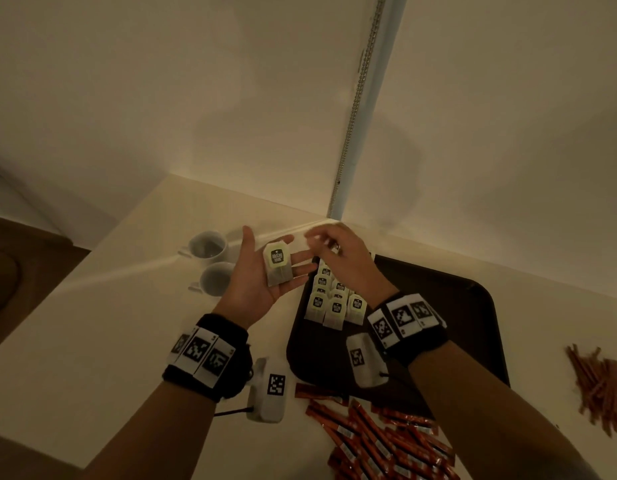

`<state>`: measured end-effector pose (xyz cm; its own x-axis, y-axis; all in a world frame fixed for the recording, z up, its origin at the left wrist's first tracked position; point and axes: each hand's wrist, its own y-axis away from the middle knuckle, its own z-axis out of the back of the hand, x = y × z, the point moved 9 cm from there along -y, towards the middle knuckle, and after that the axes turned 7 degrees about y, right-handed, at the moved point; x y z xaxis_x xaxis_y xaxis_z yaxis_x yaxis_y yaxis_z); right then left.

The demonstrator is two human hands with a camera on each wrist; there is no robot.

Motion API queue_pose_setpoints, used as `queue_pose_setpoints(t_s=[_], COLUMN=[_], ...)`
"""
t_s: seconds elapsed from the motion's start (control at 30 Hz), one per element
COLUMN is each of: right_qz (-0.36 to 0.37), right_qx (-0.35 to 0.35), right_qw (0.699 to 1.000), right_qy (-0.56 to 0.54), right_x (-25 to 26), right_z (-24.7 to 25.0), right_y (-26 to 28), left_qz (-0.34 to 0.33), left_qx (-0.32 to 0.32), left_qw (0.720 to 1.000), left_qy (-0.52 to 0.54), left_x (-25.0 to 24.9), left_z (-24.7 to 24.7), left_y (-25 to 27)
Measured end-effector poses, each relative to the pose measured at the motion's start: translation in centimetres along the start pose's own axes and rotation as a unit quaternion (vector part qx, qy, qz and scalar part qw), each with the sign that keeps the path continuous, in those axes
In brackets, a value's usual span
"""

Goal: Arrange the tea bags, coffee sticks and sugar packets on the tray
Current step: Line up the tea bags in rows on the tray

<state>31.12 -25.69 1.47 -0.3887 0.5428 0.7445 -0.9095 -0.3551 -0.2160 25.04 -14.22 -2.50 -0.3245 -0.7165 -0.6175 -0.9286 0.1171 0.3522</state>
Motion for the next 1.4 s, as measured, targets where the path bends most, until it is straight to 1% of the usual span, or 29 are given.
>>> queue_pose_setpoints(t_s=[0.03, 0.1, 0.17, 0.27, 0.33, 0.43, 0.5, 0.6, 0.7, 0.87, 1.0, 1.13, 1.2, 1.4], right_qz=[0.029, 0.077, 0.1, 0.077, 0.079, 0.1, 0.101, 0.111, 0.112, 0.113, 0.108, 0.111, 0.108, 0.087], right_qx=[0.025, 0.071, 0.083, 0.074, 0.057, 0.033, 0.025, 0.0, -0.034, -0.062, -0.063, -0.059, -0.061, -0.051], right_qw=[0.999, 0.994, 0.99, 0.993, 0.994, 0.993, 0.993, 0.993, 0.992, 0.99, 0.99, 0.99, 0.991, 0.995], right_qy=[-0.006, 0.024, 0.054, 0.048, 0.053, 0.059, 0.051, 0.043, 0.039, 0.058, 0.059, 0.057, 0.046, -0.009], right_x=[1.9, 4.6, 5.9, 7.0, 8.2, 10.6, 11.4, 12.3, 12.8, 13.2, 13.3, 13.3, 13.2, 11.6], right_z=[-0.1, -0.6, -0.3, 1.8, 3.4, 5.1, 5.8, 6.6, 7.5, 7.8, 7.7, 7.7, 7.8, 7.6], right_y=[-0.3, -0.5, -0.9, -1.8, -2.4, -2.8, -3.0, -2.8, -2.4, -1.9, -1.7, -1.4, -1.3, -0.8], left_qz=[-0.002, -0.005, -0.014, -0.081, -0.127, -0.157, -0.168, -0.193, -0.201, -0.182, -0.174, -0.181, -0.187, -0.211], left_qx=[0.011, 0.03, 0.037, 0.042, 0.034, 0.047, 0.064, 0.069, 0.069, 0.087, 0.095, 0.09, 0.091, 0.061], left_qw=[1.0, 0.999, 0.998, 0.992, 0.988, 0.985, 0.983, 0.978, 0.977, 0.979, 0.98, 0.979, 0.978, 0.975], left_qy=[-0.011, -0.024, -0.039, -0.084, -0.082, -0.046, -0.032, -0.025, -0.01, -0.012, 0.012, 0.013, 0.005, -0.04], left_x=[0.1, 0.2, 0.0, -1.0, -1.6, -2.0, -2.2, -2.8, -3.1, -2.5, -2.2, -2.3, -2.4, -2.3], left_z=[-0.5, -1.4, -2.0, -2.5, -2.4, -3.0, -3.8, -4.5, -4.9, -5.7, -6.2, -6.1, -6.1, -5.2], left_y=[-0.1, -0.1, 0.0, 0.2, 0.5, 0.8, 0.9, 1.2, 1.5, 2.0, 2.4, 2.5, 2.5, 2.4])
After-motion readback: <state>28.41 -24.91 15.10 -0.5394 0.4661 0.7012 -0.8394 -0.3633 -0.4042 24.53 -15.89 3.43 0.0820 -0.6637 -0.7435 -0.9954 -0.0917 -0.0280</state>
